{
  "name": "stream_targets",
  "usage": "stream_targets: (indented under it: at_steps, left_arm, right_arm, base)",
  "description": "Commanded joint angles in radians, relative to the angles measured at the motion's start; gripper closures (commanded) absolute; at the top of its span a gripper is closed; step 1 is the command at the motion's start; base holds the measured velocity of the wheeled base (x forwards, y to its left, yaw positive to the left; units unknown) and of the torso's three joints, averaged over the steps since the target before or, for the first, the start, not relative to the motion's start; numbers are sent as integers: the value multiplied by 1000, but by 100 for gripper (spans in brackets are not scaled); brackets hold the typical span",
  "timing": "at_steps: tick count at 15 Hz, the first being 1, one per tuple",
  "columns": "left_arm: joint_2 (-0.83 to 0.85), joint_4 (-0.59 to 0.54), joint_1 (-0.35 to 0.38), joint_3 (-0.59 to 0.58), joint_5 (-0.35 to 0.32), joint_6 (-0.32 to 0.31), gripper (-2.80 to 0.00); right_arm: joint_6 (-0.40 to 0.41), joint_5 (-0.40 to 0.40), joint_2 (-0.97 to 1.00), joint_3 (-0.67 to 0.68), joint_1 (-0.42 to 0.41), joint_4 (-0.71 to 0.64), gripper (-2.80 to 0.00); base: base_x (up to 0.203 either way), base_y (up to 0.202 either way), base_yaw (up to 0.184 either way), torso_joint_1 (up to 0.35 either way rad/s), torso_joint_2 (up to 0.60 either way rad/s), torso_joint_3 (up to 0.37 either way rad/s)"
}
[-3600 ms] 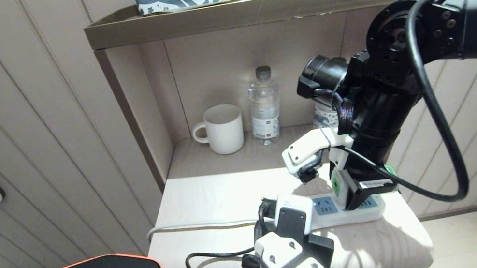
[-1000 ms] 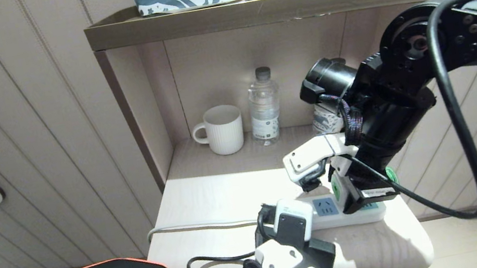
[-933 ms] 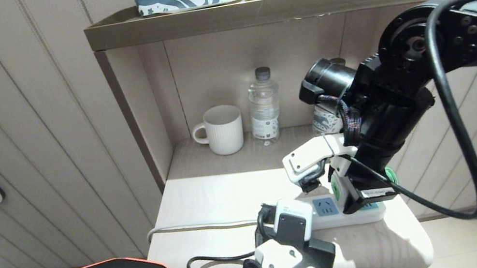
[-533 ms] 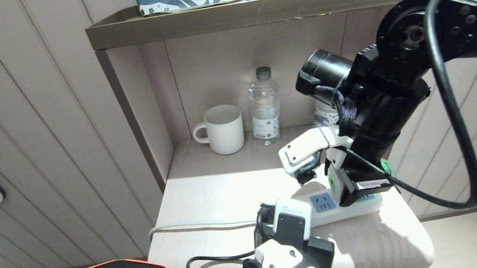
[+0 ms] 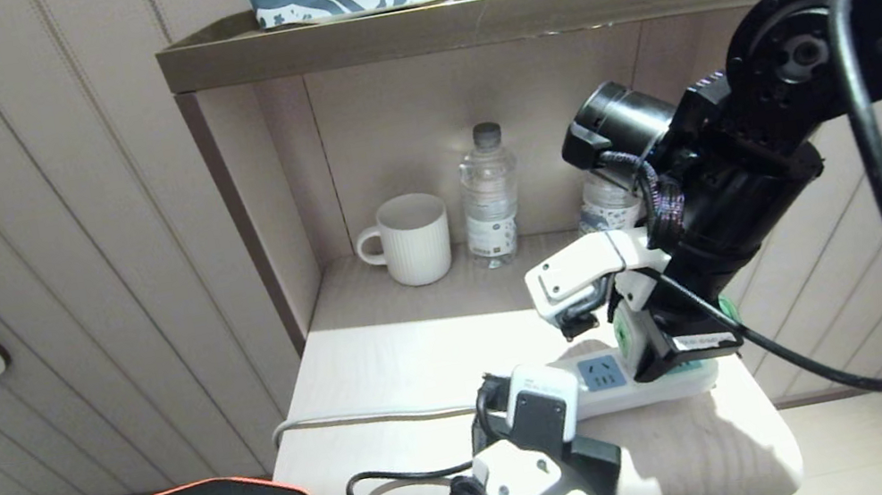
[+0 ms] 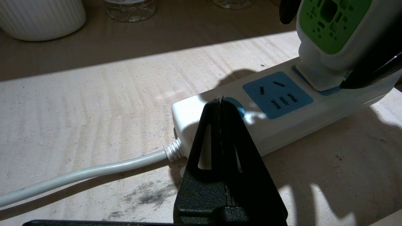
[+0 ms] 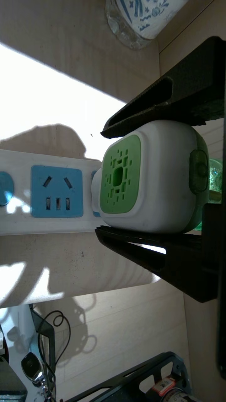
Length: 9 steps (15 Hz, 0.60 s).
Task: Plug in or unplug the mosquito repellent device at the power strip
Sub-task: Hold the socket with your left hand and unplug it with your right hand
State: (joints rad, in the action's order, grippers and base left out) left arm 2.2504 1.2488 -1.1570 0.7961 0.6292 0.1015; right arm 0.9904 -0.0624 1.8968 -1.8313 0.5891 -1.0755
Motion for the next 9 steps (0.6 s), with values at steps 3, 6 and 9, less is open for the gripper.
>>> stream_targets:
  at_steps: [3,6,9]
  left_arm:
    - [0,0,-1,43,7,-1,0]
    - [1,-33,-1,81,8,-2,0]
    - [-11,-62,-3,112,9,-3,0]
  right_arm:
    - [2,4,20,21,-2,-8,0]
    - [2,4,38,20,-3,5,0]
    - [2,5,41,16,-3,8,0]
  base:
    - [0,0,0,0,0,0]
    - [0,0,0,0,0,0]
    - [0,0,0,0,0,0]
